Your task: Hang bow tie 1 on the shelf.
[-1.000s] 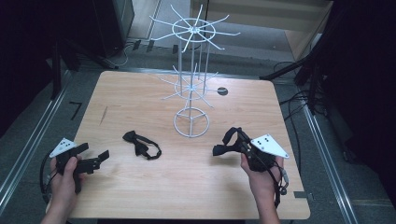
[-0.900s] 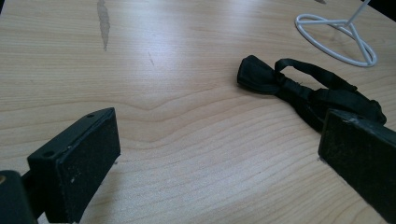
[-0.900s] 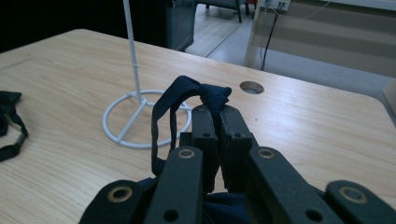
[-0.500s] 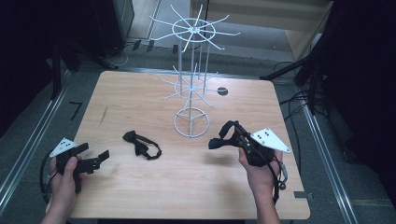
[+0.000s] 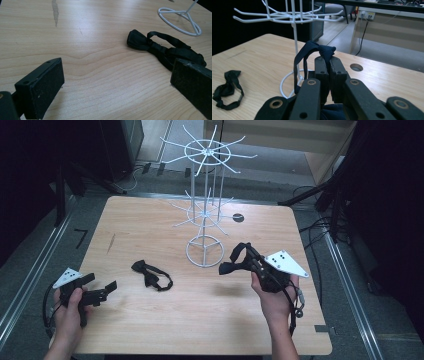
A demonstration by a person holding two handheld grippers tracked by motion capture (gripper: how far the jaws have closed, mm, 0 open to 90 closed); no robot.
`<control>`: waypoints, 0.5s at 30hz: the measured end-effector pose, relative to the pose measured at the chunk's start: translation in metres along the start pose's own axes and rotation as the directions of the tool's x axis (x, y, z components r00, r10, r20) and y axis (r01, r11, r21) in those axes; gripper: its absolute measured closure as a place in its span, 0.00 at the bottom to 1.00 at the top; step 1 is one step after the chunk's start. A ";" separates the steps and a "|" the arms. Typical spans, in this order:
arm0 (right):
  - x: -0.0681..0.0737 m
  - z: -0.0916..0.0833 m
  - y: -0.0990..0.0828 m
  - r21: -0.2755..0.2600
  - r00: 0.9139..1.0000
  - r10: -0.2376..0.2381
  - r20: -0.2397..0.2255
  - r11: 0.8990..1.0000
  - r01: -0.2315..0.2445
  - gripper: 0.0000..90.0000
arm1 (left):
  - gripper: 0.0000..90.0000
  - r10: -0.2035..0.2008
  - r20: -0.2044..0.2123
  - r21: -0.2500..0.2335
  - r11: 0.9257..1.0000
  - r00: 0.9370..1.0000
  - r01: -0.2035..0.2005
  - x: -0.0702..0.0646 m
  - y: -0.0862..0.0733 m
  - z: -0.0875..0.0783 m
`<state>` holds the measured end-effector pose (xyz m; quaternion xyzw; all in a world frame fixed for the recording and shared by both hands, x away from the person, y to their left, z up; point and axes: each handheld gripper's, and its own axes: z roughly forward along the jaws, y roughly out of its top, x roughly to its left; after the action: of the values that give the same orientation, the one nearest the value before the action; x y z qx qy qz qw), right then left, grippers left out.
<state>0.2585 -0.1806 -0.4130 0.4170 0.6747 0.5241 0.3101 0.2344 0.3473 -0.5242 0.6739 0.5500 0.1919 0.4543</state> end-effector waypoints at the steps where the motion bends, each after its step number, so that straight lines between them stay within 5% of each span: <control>1: 0.002 0.001 0.003 -0.002 1.000 -0.007 -0.006 1.000 0.007 0.97 | 0.00 -0.001 0.001 -0.001 1.000 1.000 0.001 0.000 0.000 0.000; 15: 0.014 0.008 0.019 -0.026 0.999 -0.024 -0.032 0.999 0.023 0.97 | 0.00 -0.003 0.002 -0.002 1.000 1.000 0.003 0.000 0.000 0.000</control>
<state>0.2635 -0.1630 -0.3962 0.3966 0.6778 0.5355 0.3107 0.2343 0.3473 -0.5241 0.6730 0.5504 0.1910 0.4557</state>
